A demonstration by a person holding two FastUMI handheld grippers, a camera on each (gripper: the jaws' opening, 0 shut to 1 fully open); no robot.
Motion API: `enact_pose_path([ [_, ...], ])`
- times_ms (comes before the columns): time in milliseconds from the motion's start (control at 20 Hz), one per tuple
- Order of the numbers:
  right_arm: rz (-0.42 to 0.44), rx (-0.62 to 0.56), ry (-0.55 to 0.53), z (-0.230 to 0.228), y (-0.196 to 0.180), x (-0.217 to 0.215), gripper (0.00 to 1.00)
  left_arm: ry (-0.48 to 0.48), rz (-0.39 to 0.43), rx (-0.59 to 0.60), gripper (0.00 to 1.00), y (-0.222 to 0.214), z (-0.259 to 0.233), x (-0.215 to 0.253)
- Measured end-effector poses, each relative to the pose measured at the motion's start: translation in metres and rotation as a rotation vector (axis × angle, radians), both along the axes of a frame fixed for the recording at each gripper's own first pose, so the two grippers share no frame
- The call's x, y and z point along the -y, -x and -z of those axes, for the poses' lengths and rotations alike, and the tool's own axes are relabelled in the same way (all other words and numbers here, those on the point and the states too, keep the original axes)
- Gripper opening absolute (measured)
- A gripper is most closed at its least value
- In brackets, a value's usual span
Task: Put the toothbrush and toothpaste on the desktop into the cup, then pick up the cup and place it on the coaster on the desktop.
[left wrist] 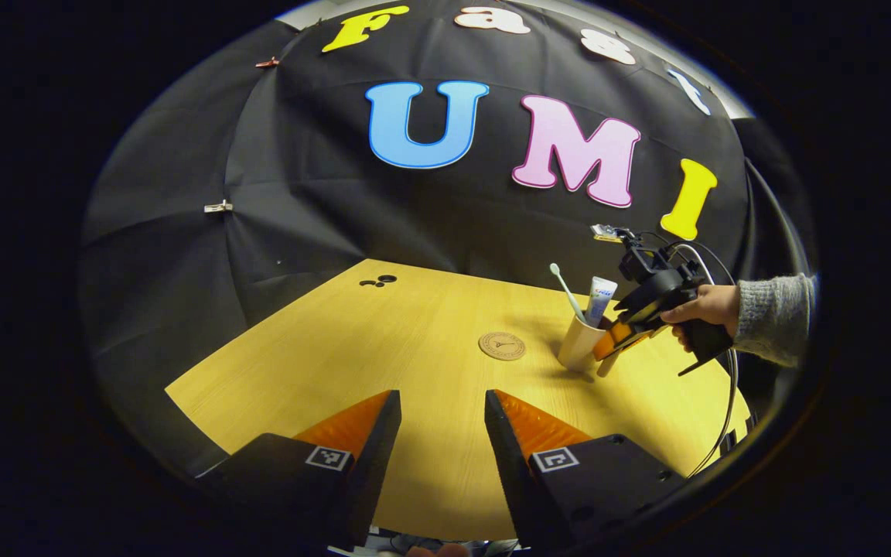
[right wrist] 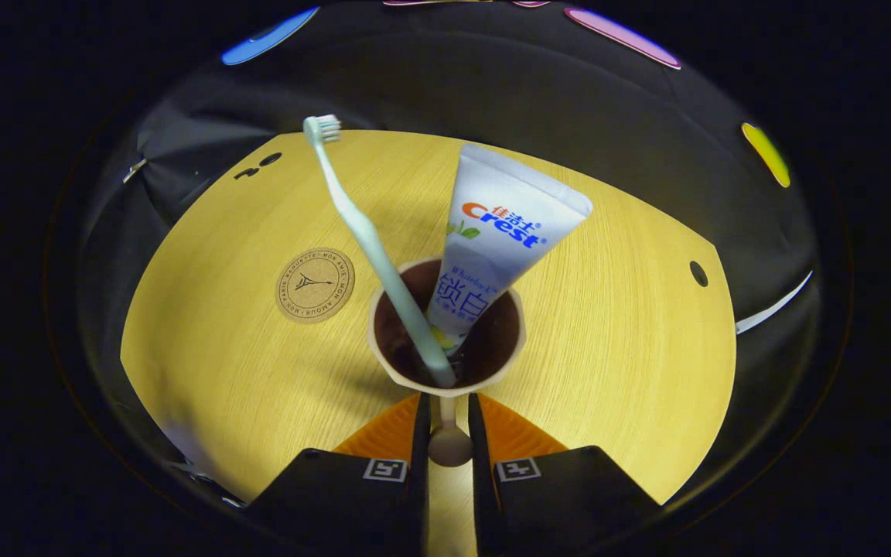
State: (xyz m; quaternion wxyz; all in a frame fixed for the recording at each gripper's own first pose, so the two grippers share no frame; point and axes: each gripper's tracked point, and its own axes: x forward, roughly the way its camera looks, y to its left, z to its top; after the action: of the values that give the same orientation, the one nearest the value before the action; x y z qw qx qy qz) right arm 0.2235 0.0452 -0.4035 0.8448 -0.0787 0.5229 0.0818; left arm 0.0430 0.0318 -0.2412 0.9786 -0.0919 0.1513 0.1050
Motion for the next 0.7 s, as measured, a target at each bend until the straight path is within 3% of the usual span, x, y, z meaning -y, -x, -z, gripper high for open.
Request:
enact_pose_path([
  [50, 0.003, 0.014, -0.003, 0.0, -0.003, 0.0, 0.17, 0.003, -0.004, 0.0, 0.71, -0.001, 0.0, -0.002],
  [700, -0.013, 0.099, -0.111, -0.029, -0.012, -0.019, 0.16, -0.009, -0.005, -0.009, 0.71, -0.01, 0.0, -0.009],
])
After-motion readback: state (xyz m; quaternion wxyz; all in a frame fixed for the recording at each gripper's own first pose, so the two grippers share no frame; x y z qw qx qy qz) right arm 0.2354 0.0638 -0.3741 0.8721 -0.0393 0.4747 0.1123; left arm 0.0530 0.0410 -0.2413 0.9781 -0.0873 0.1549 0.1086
